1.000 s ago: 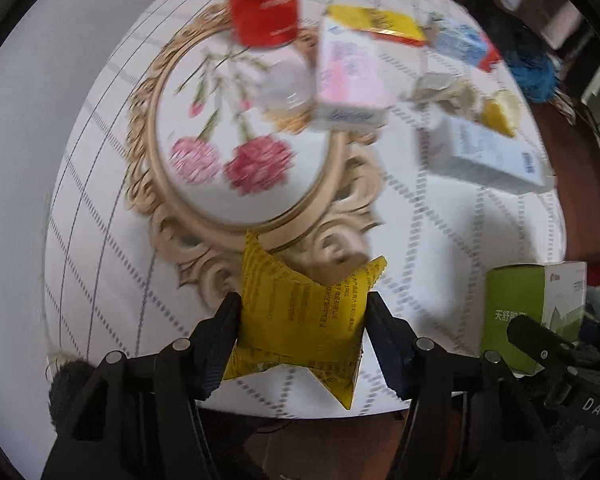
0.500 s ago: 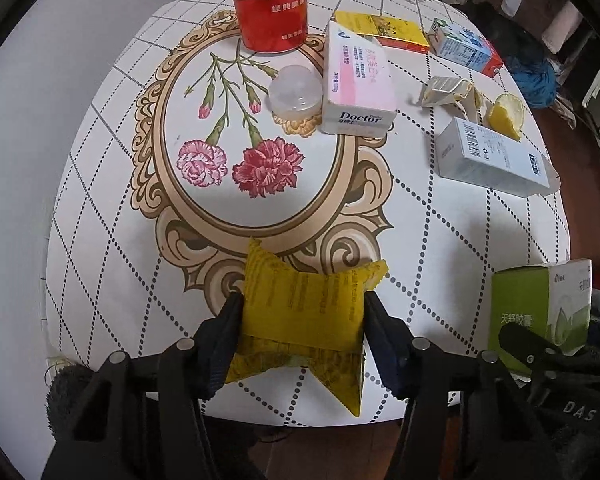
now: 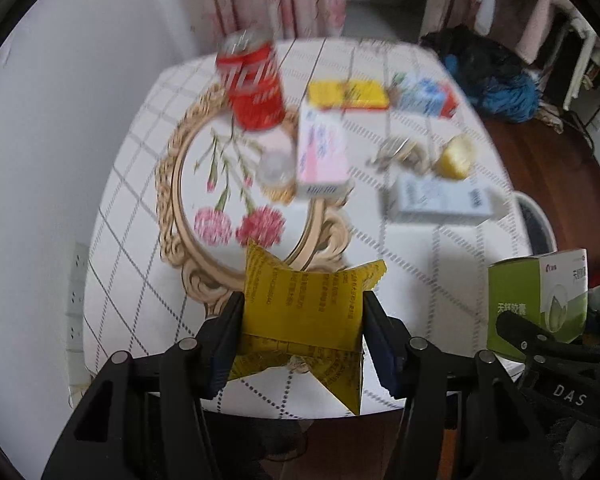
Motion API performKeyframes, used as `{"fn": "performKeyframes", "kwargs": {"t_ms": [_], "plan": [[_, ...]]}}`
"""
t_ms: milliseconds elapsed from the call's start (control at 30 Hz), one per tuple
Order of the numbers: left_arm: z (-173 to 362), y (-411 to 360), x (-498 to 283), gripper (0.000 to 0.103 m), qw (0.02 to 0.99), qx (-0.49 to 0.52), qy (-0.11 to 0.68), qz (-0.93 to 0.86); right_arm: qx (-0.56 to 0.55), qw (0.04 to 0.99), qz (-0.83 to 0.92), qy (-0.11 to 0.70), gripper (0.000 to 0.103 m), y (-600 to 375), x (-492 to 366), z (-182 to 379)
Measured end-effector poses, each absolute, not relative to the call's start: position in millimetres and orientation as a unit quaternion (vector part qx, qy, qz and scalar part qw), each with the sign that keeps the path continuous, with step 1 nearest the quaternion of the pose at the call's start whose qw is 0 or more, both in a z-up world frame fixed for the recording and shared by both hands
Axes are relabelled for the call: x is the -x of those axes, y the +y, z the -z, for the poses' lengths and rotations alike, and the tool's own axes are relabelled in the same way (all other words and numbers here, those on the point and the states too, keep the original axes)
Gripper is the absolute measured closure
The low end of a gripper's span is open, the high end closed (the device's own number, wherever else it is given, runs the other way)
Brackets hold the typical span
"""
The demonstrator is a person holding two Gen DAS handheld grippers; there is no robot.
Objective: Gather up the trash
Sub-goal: 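Carry the yellow packet and green box over the white trash bin with both tools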
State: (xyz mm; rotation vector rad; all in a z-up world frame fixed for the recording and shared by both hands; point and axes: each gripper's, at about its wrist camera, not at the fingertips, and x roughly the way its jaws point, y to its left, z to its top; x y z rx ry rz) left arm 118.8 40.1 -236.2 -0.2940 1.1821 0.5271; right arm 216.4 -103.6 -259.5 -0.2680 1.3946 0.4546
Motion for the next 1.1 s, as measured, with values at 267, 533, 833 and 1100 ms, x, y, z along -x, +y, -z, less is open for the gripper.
{"fn": "performKeyframes", "kwargs": {"t_ms": [267, 533, 833, 1100], "plan": [[189, -5, -169, 0.049, 0.829, 0.119, 0.511, -0.193, 0.059, 0.771, -0.185, 0.607, 0.012, -182, -252, 217], [209, -77, -270, 0.049, 0.838, 0.092, 0.521, -0.13, 0.02, 0.783, -0.114, 0.611, 0.012, -286, -324, 237], [286, -149, -370, 0.049, 0.825, 0.056, 0.555, -0.088, -0.001, 0.747, -0.103, 0.657, 0.012, -357, -419, 342], [347, -192, -411, 0.049, 0.803, 0.056, 0.589, -0.066, -0.009, 0.691, -0.112, 0.714, 0.012, -390, -484, 424]]}}
